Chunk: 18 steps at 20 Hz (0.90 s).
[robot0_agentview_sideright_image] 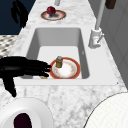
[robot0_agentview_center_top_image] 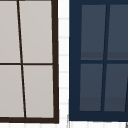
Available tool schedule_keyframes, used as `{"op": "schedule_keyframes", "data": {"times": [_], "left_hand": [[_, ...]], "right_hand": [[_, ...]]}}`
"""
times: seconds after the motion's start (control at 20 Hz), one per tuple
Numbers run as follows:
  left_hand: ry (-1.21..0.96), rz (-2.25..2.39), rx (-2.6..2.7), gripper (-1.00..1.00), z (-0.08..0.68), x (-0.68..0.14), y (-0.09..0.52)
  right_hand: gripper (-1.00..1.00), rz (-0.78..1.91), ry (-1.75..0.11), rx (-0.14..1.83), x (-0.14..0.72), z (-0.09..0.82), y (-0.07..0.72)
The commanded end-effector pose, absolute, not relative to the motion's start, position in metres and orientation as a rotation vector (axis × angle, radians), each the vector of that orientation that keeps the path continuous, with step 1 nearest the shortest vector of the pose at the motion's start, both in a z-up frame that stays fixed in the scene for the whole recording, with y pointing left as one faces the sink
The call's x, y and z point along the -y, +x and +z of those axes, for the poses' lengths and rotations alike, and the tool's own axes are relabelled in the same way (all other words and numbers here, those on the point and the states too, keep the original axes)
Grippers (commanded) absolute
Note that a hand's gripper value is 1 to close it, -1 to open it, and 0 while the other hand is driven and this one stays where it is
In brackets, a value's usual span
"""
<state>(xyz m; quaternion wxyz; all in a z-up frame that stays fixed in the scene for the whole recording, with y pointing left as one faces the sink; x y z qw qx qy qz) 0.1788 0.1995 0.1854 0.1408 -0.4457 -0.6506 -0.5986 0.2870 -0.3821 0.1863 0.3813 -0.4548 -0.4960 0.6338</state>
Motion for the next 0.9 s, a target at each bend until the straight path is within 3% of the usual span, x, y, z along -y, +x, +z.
{"op": "schedule_keyframes", "data": {"times": [0.0, 0.85], "left_hand": [[-1.287, -1.729, 1.879, 0.00, 0.185, -0.200, 0.179], [-1.287, -1.729, 1.879, 0.00, 0.185, -0.200, 0.179]], "right_hand": [[-1.00, 1.607, -1.174, 1.303, 0.357, 0.185, 0.276], [-1.00, 1.644, -1.135, 1.300, 0.256, 0.185, 0.259]]}}
